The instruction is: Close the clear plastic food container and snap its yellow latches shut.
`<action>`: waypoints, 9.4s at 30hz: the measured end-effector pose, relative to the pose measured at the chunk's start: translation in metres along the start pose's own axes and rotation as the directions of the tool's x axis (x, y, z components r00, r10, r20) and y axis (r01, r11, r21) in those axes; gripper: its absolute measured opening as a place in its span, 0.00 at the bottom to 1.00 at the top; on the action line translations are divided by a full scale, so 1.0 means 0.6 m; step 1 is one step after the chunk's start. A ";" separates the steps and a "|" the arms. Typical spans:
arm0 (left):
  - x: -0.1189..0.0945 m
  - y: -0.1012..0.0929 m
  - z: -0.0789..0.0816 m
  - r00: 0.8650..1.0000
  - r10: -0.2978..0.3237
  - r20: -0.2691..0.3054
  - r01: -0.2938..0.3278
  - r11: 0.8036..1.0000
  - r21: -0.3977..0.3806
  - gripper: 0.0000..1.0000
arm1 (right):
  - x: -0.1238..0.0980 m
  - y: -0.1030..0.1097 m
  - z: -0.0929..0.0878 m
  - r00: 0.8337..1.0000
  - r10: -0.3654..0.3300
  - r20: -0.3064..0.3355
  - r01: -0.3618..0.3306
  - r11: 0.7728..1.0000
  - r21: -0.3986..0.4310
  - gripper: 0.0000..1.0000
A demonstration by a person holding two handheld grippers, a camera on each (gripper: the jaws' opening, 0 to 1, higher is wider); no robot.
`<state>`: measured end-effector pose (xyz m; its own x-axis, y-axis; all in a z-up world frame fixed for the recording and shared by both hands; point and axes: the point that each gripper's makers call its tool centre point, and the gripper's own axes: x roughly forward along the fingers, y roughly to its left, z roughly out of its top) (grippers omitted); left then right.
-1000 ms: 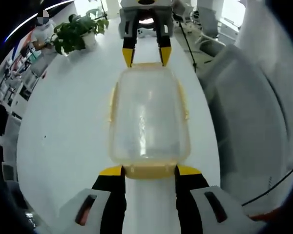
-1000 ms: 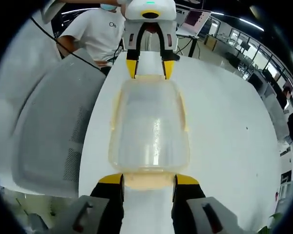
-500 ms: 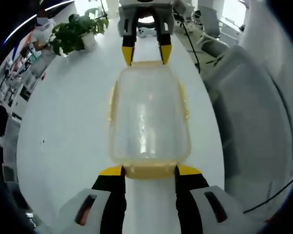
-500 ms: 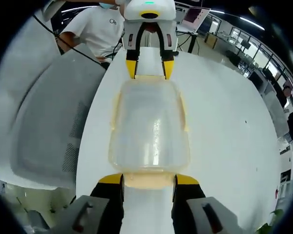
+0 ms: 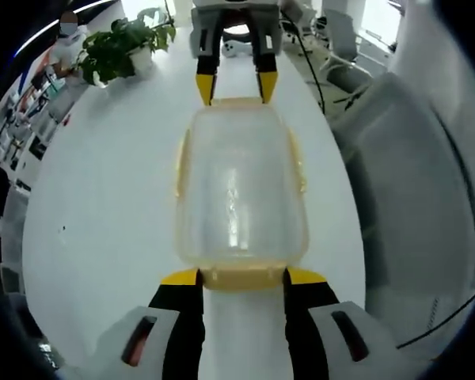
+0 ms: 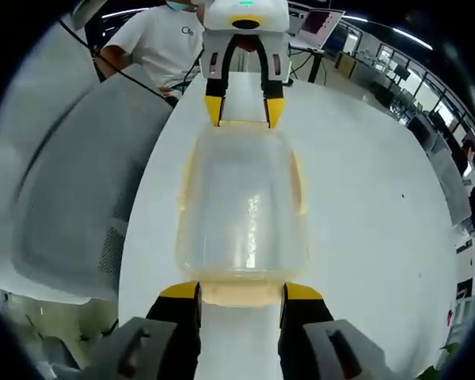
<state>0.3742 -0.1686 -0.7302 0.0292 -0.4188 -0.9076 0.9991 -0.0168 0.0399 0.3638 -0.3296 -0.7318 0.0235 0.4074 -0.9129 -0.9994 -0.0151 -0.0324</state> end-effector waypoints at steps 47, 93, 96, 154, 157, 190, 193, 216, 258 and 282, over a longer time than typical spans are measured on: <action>0.020 -0.009 -0.012 0.999 -0.012 -0.031 0.011 1.000 -0.021 0.38 | 0.026 -0.005 -0.011 1.000 0.013 -0.026 -0.014 1.000 -0.027 0.37; -0.010 -0.009 -0.009 1.000 0.009 0.017 -0.007 0.991 -0.135 0.46 | -0.010 0.000 0.023 1.000 -0.016 0.000 0.015 0.995 0.099 0.41; -0.012 -0.008 -0.008 1.000 0.016 0.020 -0.012 0.985 -0.171 0.47 | -0.012 -0.009 0.028 0.999 -0.037 0.013 0.035 0.988 0.150 0.42; 0.026 -0.009 0.007 0.978 0.139 0.155 0.065 0.506 -0.860 0.42 | 0.033 -0.009 0.029 0.993 -0.096 0.067 -0.007 0.524 0.852 0.39; 0.028 -0.008 0.007 0.978 0.138 0.154 0.064 0.506 -0.860 0.41 | 0.033 -0.008 0.030 0.994 -0.095 0.061 -0.001 0.526 0.850 0.39; 0.030 -0.007 0.013 0.982 0.126 0.142 0.062 0.492 -0.868 0.37 | 0.033 0.000 0.034 0.992 -0.088 0.086 -0.032 0.491 0.870 0.39; 0.030 -0.006 0.013 0.982 0.126 0.142 0.063 0.488 -0.870 0.37 | 0.034 0.000 0.032 0.993 -0.087 0.082 -0.029 0.488 0.872 0.39; 0.026 -0.009 0.015 0.983 0.140 0.121 0.015 0.593 -0.805 0.46 | 0.030 0.004 0.022 0.994 -0.070 0.083 -0.032 0.542 0.840 0.39; -0.028 -0.012 0.124 0.937 0.159 0.312 -0.060 0.950 -0.306 0.41 | -0.022 -0.020 0.130 0.961 -0.170 0.217 0.122 0.968 0.217 0.19; 0.013 -0.035 0.149 0.918 0.157 0.365 -0.098 0.980 -0.175 0.11 | 0.013 -0.026 0.158 0.968 -0.108 0.227 0.091 0.993 0.081 0.02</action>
<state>0.3505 -0.2527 -0.7004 0.1719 -0.7181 -0.6744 0.9815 0.1832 0.0551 0.3772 -0.2398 -0.7000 0.1241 0.6034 -0.7877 -0.9919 0.0959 -0.0829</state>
